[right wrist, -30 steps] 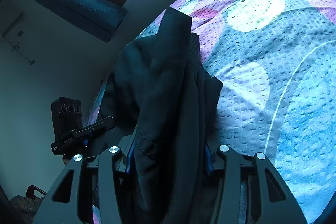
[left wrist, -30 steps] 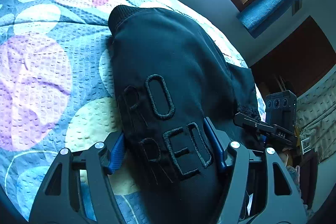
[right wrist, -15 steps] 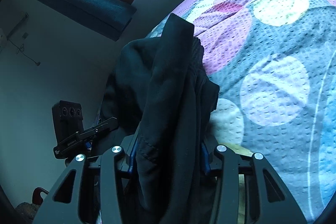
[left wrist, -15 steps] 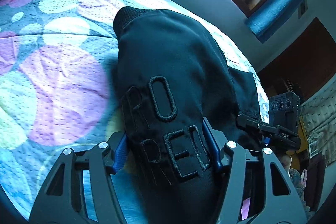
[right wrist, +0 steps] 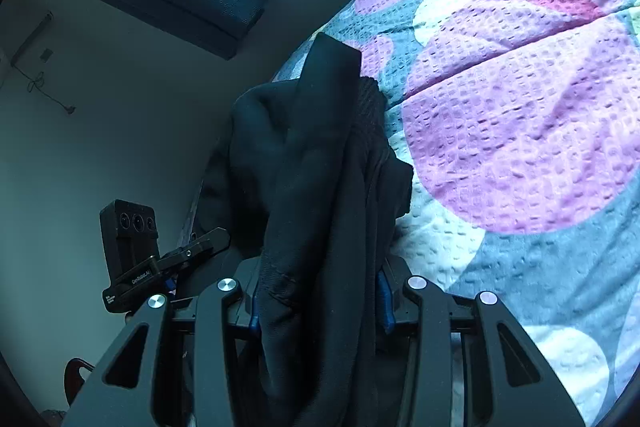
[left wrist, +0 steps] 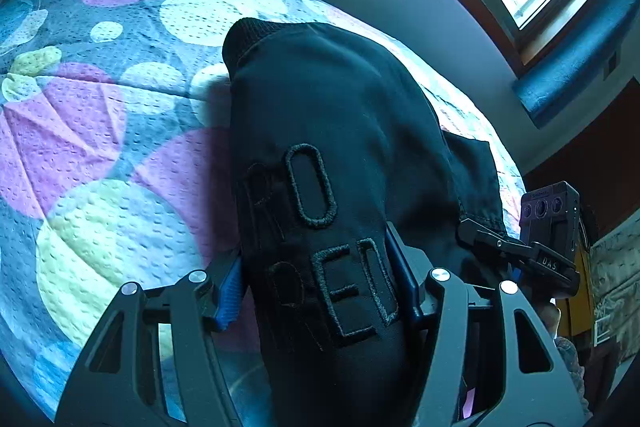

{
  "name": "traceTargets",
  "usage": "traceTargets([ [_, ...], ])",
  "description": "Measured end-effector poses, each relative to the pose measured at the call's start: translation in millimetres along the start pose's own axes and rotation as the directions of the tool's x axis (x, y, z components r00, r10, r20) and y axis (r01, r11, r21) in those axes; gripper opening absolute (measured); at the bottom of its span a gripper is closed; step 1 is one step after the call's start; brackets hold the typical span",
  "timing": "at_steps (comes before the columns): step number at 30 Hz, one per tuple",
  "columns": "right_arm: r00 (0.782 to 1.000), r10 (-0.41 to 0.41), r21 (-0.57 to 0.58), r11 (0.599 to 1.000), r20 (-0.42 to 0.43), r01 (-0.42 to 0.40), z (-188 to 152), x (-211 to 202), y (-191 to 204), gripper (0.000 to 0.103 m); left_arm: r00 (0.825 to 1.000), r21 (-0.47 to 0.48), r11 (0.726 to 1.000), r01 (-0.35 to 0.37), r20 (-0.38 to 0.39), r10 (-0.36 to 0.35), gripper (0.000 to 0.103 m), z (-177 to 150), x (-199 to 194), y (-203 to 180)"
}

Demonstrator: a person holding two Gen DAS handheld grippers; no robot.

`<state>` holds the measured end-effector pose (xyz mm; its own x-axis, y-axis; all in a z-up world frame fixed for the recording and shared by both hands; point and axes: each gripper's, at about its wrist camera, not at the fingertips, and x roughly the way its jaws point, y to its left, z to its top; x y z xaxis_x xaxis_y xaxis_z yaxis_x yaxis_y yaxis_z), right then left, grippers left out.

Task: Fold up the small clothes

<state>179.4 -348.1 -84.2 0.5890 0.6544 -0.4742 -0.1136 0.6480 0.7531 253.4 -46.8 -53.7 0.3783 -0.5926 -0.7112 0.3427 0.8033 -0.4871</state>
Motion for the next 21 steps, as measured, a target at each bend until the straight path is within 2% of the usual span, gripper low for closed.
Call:
traceTargets([
  [6, 0.999, 0.044, 0.049, 0.998, -0.013, -0.043, -4, 5, -20, 0.042, 1.000, -0.020, 1.000, 0.013, 0.000, -0.013, 0.063, -4, 8, 9],
  [13, 0.998, 0.059, 0.057, 0.997, -0.013, -0.058, -4, 4, -24, 0.045, 1.000, -0.029, 0.999, 0.026, 0.002, -0.026, 0.066, -4, 8, 8],
  [15, 0.998, 0.062, 0.061, 0.996, -0.007, -0.061, -6, 0, -25, 0.050, 0.999, -0.038, 0.998, 0.043, 0.005, -0.043, 0.071, -5, 6, 11],
  [17, 0.998, 0.055, 0.061, 0.997, -0.003, -0.055, -10, -9, -24, 0.061, 0.998, -0.054, 0.997, 0.058, 0.010, -0.057, 0.073, -10, -1, 14],
  [18, 0.999, 0.041, 0.058, 0.997, 0.000, -0.041, -11, -14, -21, 0.066, 0.998, -0.057, 0.996, 0.065, 0.017, -0.064, 0.075, -12, -5, 16],
  [21, 1.000, -0.015, 0.053, 0.998, 0.008, 0.014, -19, -33, -15, 0.074, 0.994, -0.059, 0.993, 0.099, 0.048, -0.096, 0.086, -23, -28, 19],
])
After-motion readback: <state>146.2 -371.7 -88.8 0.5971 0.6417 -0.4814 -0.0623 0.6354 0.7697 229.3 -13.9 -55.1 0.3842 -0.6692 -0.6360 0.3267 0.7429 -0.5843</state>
